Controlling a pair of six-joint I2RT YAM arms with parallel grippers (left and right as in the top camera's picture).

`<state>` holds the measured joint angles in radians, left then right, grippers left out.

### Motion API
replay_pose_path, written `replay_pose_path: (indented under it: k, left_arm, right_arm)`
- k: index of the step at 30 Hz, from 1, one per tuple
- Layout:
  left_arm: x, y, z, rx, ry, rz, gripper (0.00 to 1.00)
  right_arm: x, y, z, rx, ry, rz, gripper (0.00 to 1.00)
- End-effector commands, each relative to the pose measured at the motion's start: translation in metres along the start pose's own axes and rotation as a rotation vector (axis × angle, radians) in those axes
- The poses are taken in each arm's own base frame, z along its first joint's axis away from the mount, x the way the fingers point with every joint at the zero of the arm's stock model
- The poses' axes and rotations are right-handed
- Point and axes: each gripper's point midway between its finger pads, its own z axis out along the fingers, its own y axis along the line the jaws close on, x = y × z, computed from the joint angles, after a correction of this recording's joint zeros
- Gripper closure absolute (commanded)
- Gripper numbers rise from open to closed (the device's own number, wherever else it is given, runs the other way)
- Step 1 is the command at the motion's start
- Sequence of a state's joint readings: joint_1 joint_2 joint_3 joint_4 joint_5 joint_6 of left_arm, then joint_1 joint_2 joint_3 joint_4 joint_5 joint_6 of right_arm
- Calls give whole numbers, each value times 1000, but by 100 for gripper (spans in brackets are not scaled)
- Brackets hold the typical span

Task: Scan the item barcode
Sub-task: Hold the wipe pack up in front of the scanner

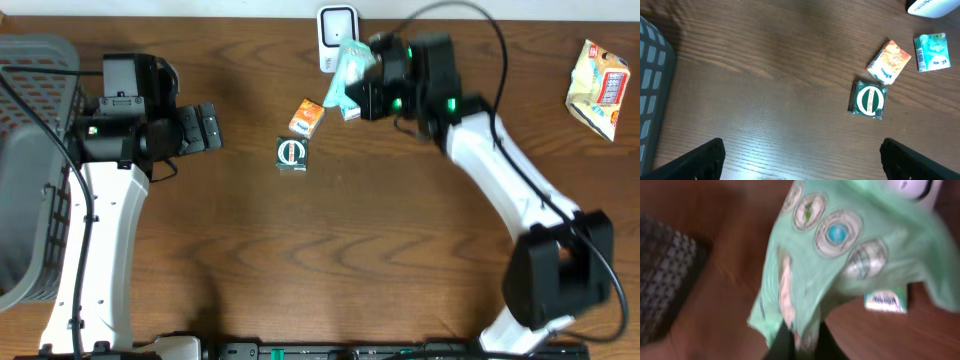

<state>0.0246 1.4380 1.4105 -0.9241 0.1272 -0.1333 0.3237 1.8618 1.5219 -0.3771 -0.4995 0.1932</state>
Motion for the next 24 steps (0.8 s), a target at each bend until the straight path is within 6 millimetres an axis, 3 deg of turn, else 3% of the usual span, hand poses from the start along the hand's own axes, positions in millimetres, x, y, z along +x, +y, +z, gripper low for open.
replay_pose_path:
  k: [1,5,8,10,19,24]
  left_arm:
    - [0,3,-1,-10,-1,0,2]
    - [0,3,-1,-10,-1,0,2]
    - [0,3,-1,-10,-1,0,2]
    - [0,3,-1,-10,-1,0,2]
    - [0,3,-1,-10,-1,0,2]
    - [0,3,-1,-10,-1,0,2]
  right_arm:
    - [-21,-6,26,-28,64,-86,99]
    - [-39,-20,64,-72,109,-86,99]
    - [-40,-27,79,-122,110,-66,99]
    - [-40,-44,90,-114,101,-18,99]
    - [-63,-91,88,-129,-6,109,99]
    - [-64,-79,84,-227,-2,114,99]
